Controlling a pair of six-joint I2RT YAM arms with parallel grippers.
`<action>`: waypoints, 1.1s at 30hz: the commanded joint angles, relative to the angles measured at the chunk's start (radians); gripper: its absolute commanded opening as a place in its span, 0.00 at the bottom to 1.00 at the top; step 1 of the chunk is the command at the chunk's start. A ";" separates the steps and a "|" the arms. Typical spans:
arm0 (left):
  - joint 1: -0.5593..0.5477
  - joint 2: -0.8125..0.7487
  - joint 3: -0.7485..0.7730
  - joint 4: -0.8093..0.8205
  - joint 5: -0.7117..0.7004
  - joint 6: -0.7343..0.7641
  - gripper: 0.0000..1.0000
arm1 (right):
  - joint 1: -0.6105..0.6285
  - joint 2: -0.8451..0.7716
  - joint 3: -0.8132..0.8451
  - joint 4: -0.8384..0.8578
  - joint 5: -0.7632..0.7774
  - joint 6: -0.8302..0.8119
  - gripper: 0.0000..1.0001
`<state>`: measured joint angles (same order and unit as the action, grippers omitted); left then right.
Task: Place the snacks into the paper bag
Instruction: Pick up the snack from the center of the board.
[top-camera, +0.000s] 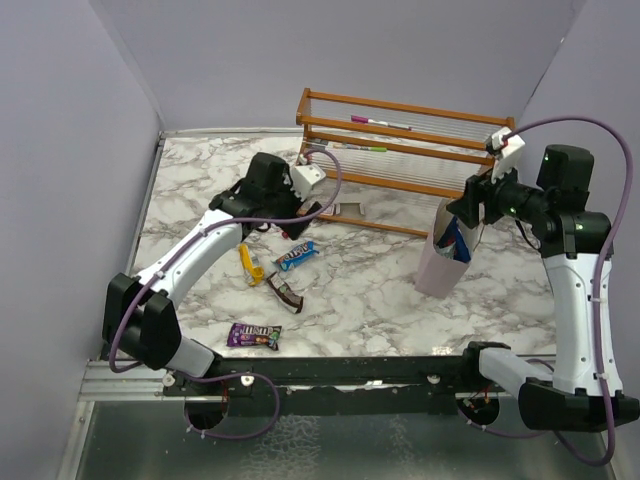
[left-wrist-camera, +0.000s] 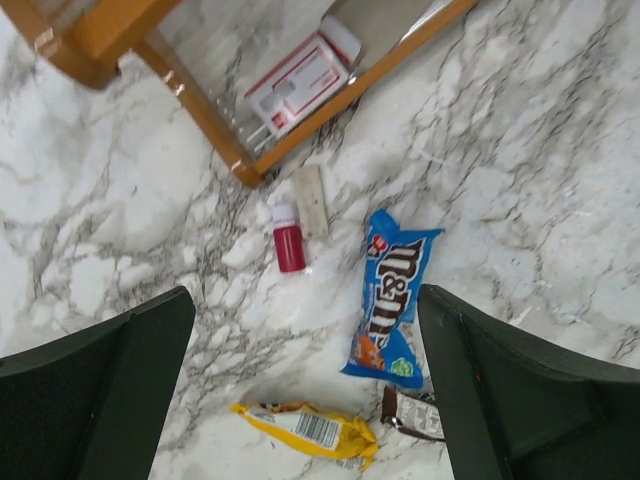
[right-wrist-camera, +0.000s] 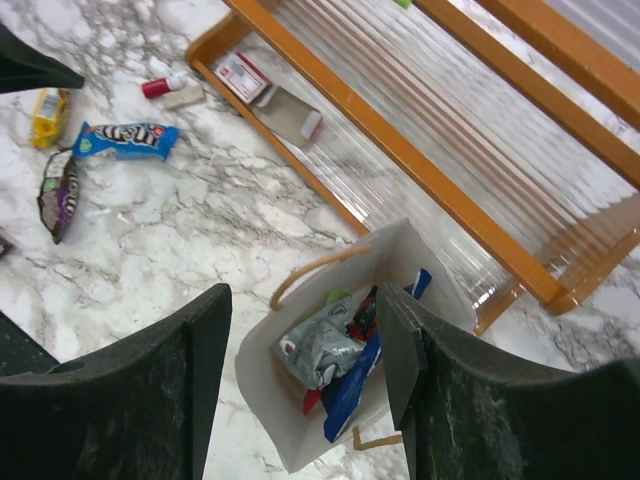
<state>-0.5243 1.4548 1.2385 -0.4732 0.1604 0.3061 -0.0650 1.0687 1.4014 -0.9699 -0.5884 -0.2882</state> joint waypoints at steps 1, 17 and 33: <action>0.094 -0.012 -0.067 -0.021 0.107 0.012 0.96 | 0.005 0.016 0.057 0.026 -0.127 -0.014 0.60; 0.355 -0.042 -0.236 -0.120 0.143 0.101 0.94 | 0.005 -0.012 0.007 0.042 -0.125 -0.019 0.60; 0.422 0.192 -0.185 -0.170 0.253 0.062 0.92 | 0.005 -0.035 -0.046 0.055 -0.115 -0.032 0.60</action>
<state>-0.1043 1.5906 0.9970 -0.6094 0.3305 0.3763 -0.0647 1.0626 1.3804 -0.9535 -0.6991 -0.3023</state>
